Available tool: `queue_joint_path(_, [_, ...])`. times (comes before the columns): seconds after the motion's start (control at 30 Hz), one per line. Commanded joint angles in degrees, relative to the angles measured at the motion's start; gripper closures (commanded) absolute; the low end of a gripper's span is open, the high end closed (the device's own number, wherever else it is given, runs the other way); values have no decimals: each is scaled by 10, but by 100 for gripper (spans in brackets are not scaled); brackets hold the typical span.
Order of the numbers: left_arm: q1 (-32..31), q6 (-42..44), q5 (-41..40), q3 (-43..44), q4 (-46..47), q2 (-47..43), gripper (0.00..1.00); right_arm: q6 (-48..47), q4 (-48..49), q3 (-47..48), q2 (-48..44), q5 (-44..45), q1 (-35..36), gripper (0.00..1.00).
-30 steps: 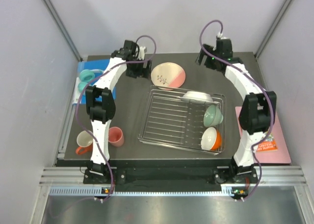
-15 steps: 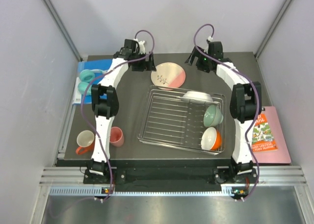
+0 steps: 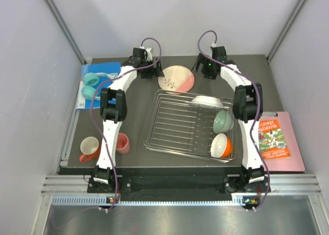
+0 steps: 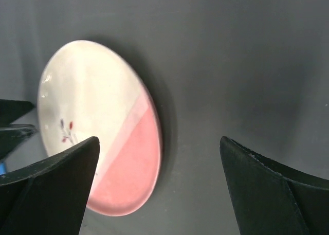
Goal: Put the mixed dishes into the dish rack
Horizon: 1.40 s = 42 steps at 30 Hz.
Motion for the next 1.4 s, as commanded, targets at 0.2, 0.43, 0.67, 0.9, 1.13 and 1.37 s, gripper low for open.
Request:
queue_joint_path(0.2, [-18,-13,69,20,40,40,5,-56,-47,24,16,-6,20,0])
queue_joint_path(0.43, [-55,11,92,15,34,45,2,-54,-11,-12,14,-53,29,0])
queue_joint_path(0.67, [-63,7,108,13,38,49,2,-41,1,-15,31,-86,31,6])
queue_joint_path(0.9, [-65,-12,124,13,57,51,1,-22,16,-16,42,-118,30,46])
queue_joint_path(1.13, [-76,-23,130,11,71,61,1,32,104,-47,20,-200,28,54])
queue_joint_path(1.37, [-86,-38,135,11,83,69,1,156,284,-93,13,-297,28,44])
